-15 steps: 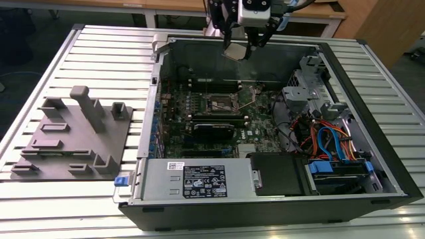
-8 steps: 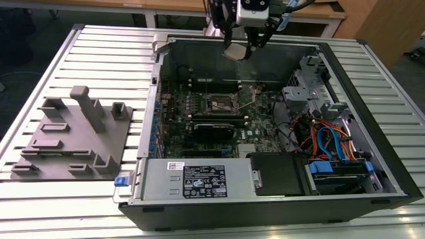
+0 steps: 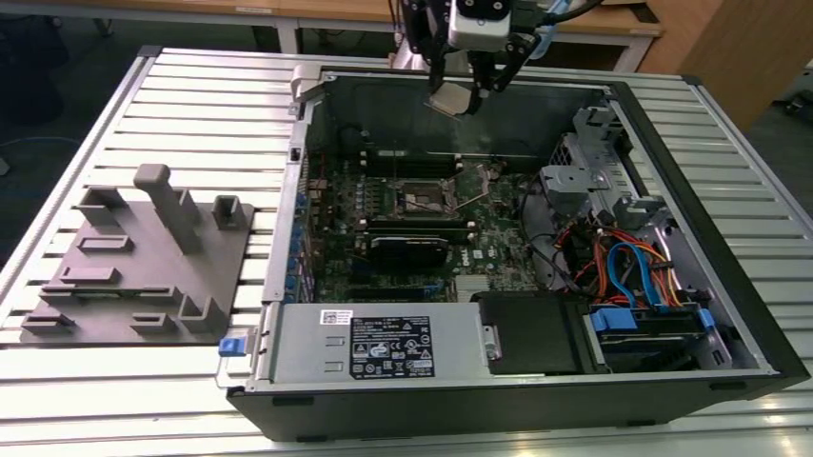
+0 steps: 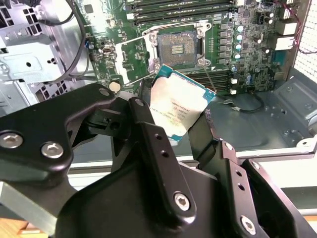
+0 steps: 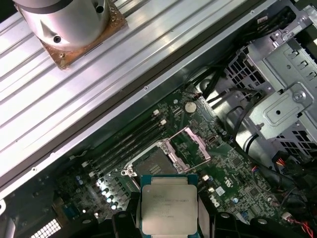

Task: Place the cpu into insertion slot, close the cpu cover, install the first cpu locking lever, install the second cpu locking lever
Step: 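Place the cpu into insertion slot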

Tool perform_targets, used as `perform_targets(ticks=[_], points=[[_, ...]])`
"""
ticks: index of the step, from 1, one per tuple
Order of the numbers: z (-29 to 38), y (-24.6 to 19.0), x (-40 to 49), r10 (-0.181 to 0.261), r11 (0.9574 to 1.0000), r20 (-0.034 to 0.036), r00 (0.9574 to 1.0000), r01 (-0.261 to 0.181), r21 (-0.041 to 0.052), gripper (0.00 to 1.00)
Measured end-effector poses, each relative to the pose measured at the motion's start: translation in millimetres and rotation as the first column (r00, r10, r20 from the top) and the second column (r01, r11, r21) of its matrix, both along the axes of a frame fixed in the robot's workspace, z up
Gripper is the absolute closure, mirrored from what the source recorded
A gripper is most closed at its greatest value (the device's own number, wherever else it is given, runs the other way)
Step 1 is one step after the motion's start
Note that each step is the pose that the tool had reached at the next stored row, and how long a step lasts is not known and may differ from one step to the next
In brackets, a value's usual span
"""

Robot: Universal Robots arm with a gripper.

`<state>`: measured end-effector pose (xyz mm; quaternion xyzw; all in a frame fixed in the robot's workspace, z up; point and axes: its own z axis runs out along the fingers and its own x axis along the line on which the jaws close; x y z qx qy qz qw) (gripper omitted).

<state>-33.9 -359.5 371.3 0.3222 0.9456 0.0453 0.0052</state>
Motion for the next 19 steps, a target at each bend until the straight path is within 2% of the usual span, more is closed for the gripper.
perform_targets(ticks=[10,19], points=[[0.0,0.0,0.0,-0.047,0.9989,0.0000,0.9989,0.047,0.0000,0.46],[0.0,0.0,0.0,-0.089,0.9961,0.0000,0.9961,0.089,0.0000,0.46]])
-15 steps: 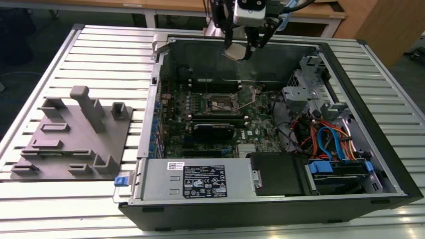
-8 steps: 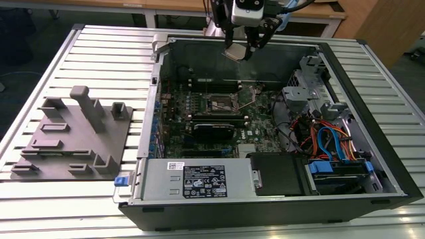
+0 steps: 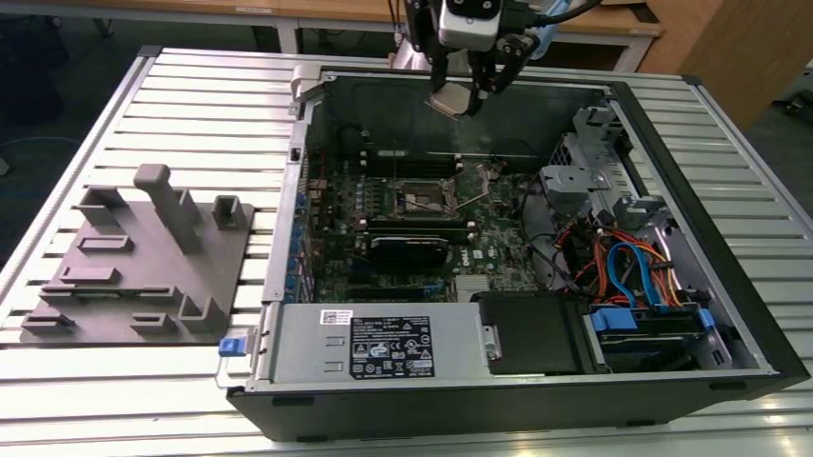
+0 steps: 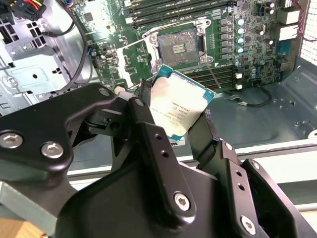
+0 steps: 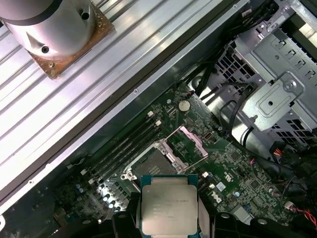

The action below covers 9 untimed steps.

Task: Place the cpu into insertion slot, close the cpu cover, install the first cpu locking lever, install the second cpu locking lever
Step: 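Place the cpu into insertion slot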

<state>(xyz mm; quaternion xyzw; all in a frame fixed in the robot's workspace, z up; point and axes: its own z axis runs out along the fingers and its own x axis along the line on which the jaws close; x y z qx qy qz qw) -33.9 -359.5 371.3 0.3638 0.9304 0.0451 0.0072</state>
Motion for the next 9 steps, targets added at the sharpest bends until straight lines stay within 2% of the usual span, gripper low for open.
perform_targets(ticks=[9], points=[[0.0,0.0,0.0,-0.043,0.9991,0.0000,0.9991,0.043,0.0000,0.46]])
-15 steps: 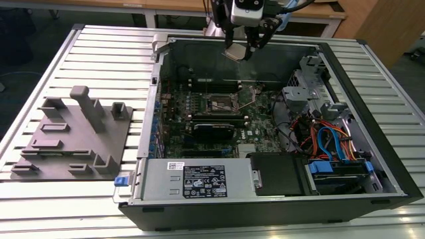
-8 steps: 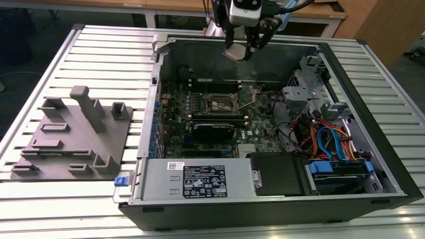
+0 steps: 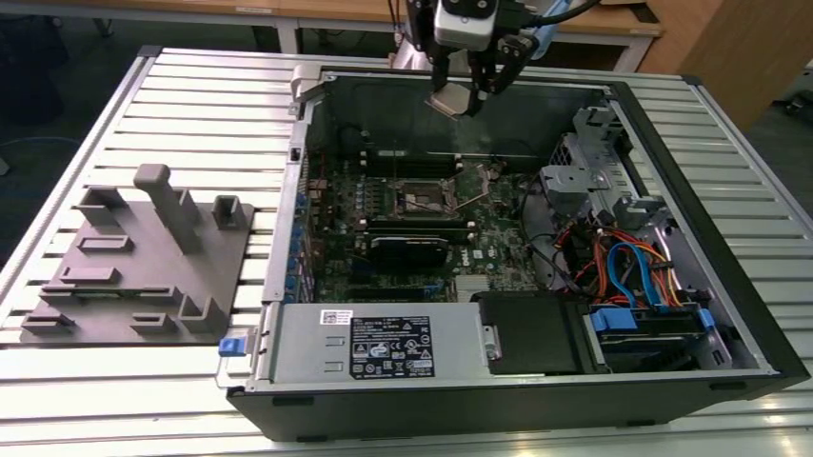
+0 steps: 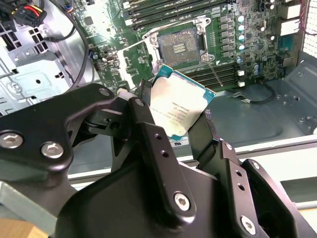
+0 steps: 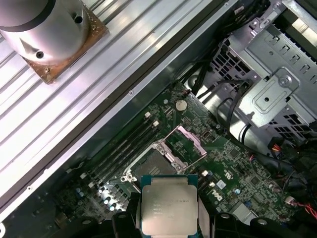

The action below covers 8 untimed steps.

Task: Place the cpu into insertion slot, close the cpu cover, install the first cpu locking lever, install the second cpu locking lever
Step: 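Place the cpu into insertion slot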

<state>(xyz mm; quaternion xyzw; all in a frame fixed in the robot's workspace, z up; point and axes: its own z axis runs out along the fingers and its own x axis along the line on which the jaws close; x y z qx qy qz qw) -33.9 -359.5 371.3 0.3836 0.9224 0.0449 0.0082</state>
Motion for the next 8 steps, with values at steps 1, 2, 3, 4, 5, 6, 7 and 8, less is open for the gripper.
perform_targets(ticks=[1,2,3,4,5,6,7,8], points=[[0.0,0.0,0.0,-0.005,1.0000,0.0000,1.0000,0.005,0.0000,0.46],[0.0,0.0,0.0,-0.010,1.0000,0.0000,1.0000,0.010,0.0000,0.46],[0.0,0.0,0.0,-0.014,0.9999,0.0000,0.9999,0.014,0.0000,0.46],[0.0,0.0,0.0,-0.019,0.9998,0.0000,0.9998,0.019,0.0000,0.46],[0.0,0.0,0.0,-0.024,0.9997,0.0000,0.9997,0.024,0.0000,0.46],[0.0,0.0,0.0,-0.073,0.9973,0.0000,0.9973,0.073,0.0000,0.46],[0.0,0.0,0.0,-0.078,0.9970,0.0000,0.9970,0.078,0.0000,0.46],[0.0,0.0,0.0,-0.083,0.9966,0.0000,0.9966,0.083,0.0000,0.46]])
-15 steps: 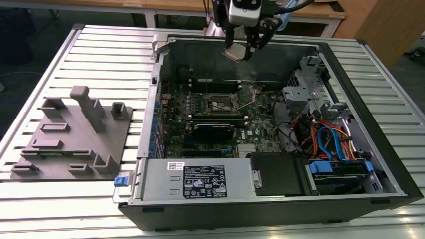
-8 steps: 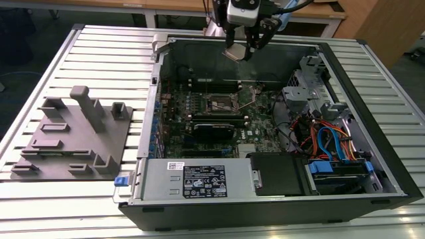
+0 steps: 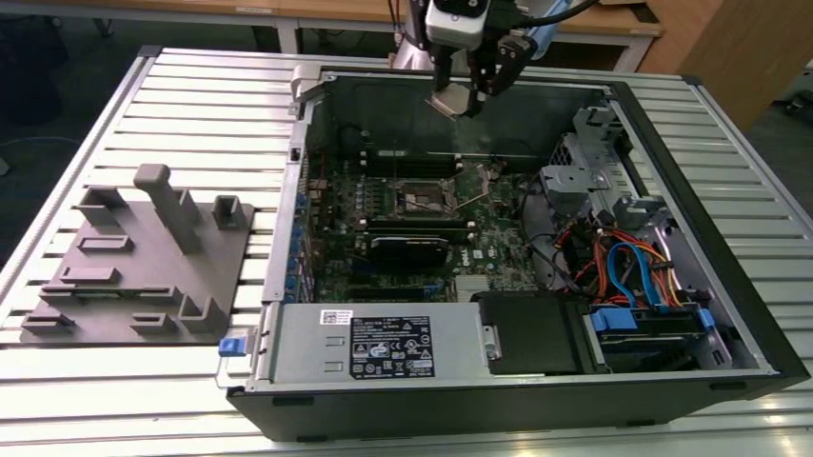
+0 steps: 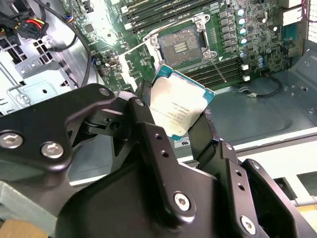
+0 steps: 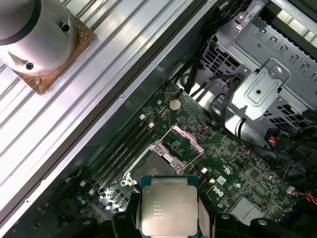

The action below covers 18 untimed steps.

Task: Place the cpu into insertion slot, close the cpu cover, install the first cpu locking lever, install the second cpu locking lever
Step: 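Place the cpu into insertion slot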

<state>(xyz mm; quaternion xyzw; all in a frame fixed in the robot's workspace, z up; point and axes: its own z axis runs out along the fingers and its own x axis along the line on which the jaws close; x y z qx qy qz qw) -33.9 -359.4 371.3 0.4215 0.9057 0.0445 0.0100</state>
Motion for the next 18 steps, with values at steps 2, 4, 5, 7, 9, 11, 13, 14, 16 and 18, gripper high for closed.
perform_targets(ticks=[2,4,5,7,9,11,13,14,16,18], points=[[0.0,0.0,0.0,-0.009,1.0000,0.0000,1.0000,0.009,0.0000,0.46],[0.0,0.0,0.0,-0.019,0.9998,0.0000,0.9998,0.019,0.0000,0.46],[0.0,0.0,0.0,-0.023,0.9997,0.0000,0.9997,0.023,0.0000,0.46],[0.0,0.0,0.0,-0.033,0.9995,0.0000,0.9995,0.033,0.0000,0.46],[0.0,0.0,0.0,-0.042,0.9991,0.0000,0.9991,0.042,0.0000,0.46],[0.0,0.0,0.0,-0.051,0.9987,0.0000,0.9987,0.051,0.0000,0.46],[0.0,0.0,0.0,-0.060,0.9982,0.0000,0.9982,0.060,0.0000,0.46],[0.0,0.0,0.0,-0.065,0.9979,0.0000,0.9979,0.065,0.0000,0.46],[0.0,0.0,0.0,-0.074,0.9972,0.0000,0.9972,0.074,0.0000,0.46],[0.0,0.0,0.0,-0.084,0.9965,0.0000,0.9965,0.084,0.0000,0.46]])
